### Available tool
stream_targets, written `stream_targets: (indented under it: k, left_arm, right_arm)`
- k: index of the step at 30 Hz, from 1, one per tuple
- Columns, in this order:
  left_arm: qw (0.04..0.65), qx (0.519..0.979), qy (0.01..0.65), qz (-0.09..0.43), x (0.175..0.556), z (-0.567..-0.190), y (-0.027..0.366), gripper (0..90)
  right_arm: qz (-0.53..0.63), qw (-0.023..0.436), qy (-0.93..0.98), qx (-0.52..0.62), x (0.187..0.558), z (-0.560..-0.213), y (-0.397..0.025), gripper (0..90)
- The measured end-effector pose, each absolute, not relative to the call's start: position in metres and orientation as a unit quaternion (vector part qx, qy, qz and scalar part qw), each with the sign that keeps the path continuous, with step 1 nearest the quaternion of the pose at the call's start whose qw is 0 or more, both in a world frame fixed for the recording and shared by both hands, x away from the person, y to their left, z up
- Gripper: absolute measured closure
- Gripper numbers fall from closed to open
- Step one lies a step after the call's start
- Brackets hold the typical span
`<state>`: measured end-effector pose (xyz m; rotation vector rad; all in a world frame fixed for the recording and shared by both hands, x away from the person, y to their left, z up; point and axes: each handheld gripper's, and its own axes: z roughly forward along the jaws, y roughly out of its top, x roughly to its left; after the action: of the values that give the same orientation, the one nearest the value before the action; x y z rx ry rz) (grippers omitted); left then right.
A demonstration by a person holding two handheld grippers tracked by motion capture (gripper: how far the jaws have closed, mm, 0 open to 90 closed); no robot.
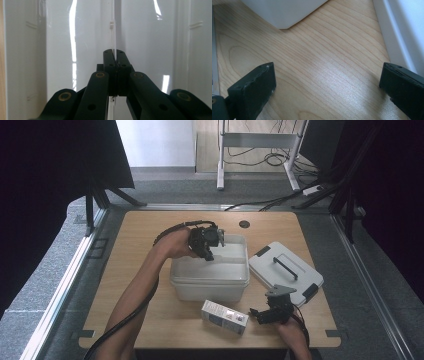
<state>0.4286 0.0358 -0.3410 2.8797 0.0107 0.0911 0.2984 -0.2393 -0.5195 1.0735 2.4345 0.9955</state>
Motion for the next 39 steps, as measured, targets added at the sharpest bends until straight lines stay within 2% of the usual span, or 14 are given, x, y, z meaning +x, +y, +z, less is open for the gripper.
stream_targets:
  k: [14,24,39]
  left_arm:
    - [0.137,0.986,0.085,0.047,0.435,-0.338,0.053,88.9]
    - [0.140,0.973,0.173,0.055,0.442,-0.338,0.084,88.9]
    - [0.143,0.952,0.263,0.067,0.448,-0.339,0.130,88.9]
  right_arm:
    - [0.347,0.150,0.847,0.373,0.298,-0.519,-0.239,0.3]
    - [0.346,0.149,0.847,0.375,0.298,-0.519,-0.239,0.4]
    - [0.346,0.149,0.847,0.374,0.298,-0.519,-0.239,0.4]
